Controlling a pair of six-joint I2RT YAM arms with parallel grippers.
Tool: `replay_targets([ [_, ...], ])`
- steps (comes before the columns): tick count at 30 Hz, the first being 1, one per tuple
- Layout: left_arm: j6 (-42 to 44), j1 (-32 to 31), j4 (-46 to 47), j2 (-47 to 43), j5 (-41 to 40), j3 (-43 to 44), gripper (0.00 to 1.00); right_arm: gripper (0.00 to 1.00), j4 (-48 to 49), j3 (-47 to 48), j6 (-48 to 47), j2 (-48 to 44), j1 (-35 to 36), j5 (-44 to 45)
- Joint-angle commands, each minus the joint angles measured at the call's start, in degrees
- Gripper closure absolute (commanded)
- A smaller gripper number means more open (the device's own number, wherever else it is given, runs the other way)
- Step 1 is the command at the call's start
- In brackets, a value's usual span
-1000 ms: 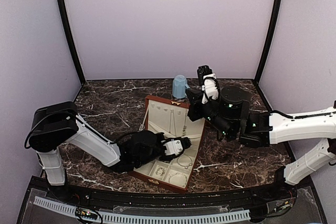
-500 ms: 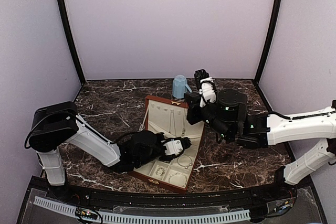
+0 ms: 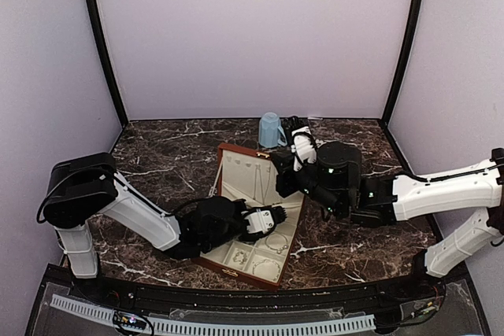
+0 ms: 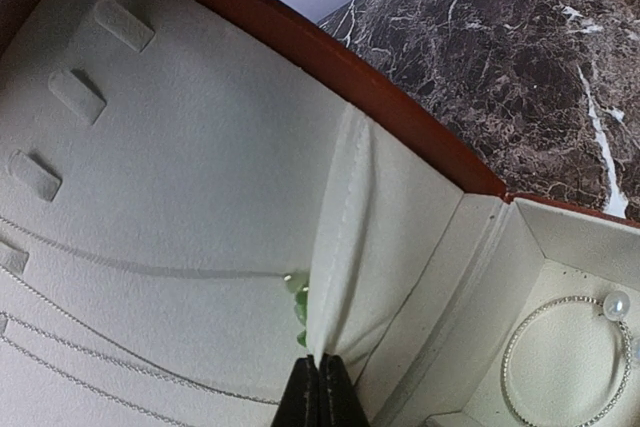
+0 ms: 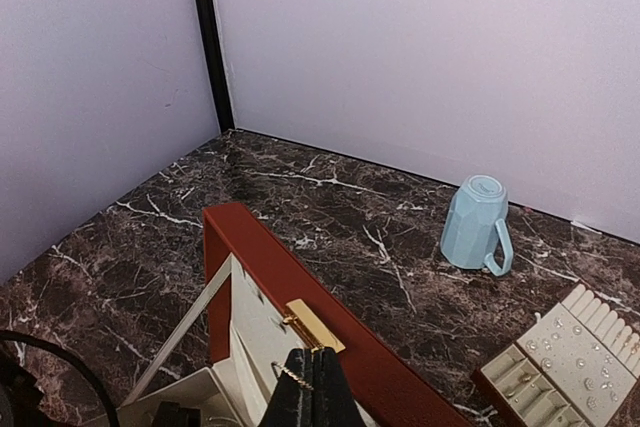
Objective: Organize the mixed jewelry
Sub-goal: Hang the necklace on the earring holder.
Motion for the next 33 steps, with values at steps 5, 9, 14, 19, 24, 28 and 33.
replay_targets([
  [5, -1.0, -0.8, 1.2, -1.1, -0.7, -1.5, 1.0, 1.0, 2.3, -1.4, 1.2, 1.2, 0.4, -4.7],
  [9, -1.1, -0.8, 1.3, -1.0, -0.7, -1.6, 1.0, 1.0, 2.4, -1.0, 1.4, 2.0, 0.3, -5.4],
  [14, -1.2, -0.8, 1.8, -1.0, -0.8, -1.8, 1.0, 1.0, 0.8, 0.8, 1.2, 3.8, 0.3, -5.7],
  [19, -1.3, -0.8, 2.4, -0.9, -0.7, -2.0, 1.0, 1.0, -1.7, 2.7, 1.9, 5.5, -0.3, -5.7],
  [24, -1.2, -0.9, 2.9, -0.8, -0.8, -2.4, 1.0, 1.0, -4.7, 4.7, 3.2, 6.3, -1.1, -5.4],
  [28, -1.0, -1.0, 3.3, -0.7, -1.0, -2.8, 1.0, 1.0, -9.4, 7.9, 4.5, 7.1, -1.7, -5.3],
  [33, -0.9, -1.2, 3.9, -0.5, -1.3, -3.1, 1.0, 1.0, -16.8, 12.7, 6.9, 8.5, -2.5, -6.6],
])
